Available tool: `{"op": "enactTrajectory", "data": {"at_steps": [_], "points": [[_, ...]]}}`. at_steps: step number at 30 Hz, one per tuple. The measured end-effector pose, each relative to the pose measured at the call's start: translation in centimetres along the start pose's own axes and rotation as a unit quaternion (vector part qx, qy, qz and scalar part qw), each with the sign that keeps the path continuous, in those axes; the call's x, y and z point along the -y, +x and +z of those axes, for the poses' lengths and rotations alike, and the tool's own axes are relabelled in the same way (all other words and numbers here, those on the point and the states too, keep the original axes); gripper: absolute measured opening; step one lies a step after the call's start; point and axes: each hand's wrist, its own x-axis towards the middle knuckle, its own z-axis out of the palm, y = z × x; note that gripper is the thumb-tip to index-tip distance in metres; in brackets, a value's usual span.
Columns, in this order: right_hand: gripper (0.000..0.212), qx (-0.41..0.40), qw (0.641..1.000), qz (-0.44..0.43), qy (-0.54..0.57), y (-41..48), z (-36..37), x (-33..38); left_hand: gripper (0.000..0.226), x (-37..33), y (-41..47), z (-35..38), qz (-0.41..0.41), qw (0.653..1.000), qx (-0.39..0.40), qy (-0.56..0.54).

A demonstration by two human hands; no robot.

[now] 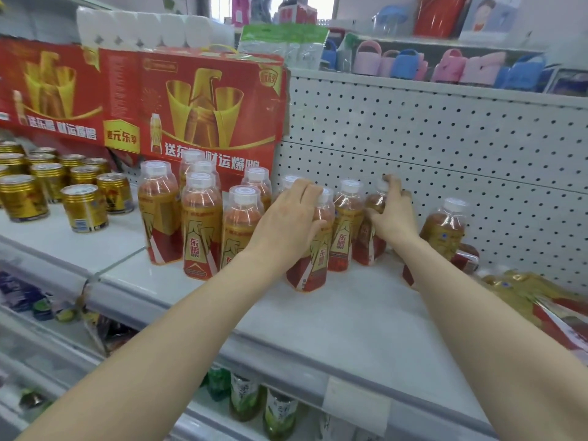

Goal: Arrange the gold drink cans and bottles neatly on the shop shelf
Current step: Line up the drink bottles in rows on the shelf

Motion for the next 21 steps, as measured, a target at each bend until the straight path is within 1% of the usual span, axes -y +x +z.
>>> {"op": "enactTrajectory", "data": {"at_steps": [7,10,15,17,19,21], "points": [[0.067,-0.001,0.999,-0.027,-0.024,-4.4,-2.7,0.6,0.051,-0.2,0.1,-0.1,-0.014,1.000,0.010,-0.022],[0.065,-0.007,0.999,-0.026,-0.031,-6.0,-3.4,0.8,0.051,-0.2,0.1,-0.4,-0.019,0.999,0.018,-0.034],[0.068,0.010,0.998,-0.012,-0.060,-7.5,-4.1,1.7,0.051,-0.4,0.1,-0.8,-0.019,0.998,0.030,-0.043],[0.065,0.014,0.997,-0.021,-0.072,-7.7,-4.8,1.8,0.049,-0.4,0.1,-1.1,-0.022,0.998,0.036,-0.046],[0.057,-0.018,0.996,-0.036,-0.074,-8.0,-6.5,1.7,0.049,-0.5,0.1,-1.3,-0.023,0.998,0.039,-0.045],[0.046,-0.081,0.993,-0.052,-0.070,-8.0,-8.7,0.8,0.052,-0.9,0.0,-1.3,-0.028,0.998,0.034,-0.032]]}}
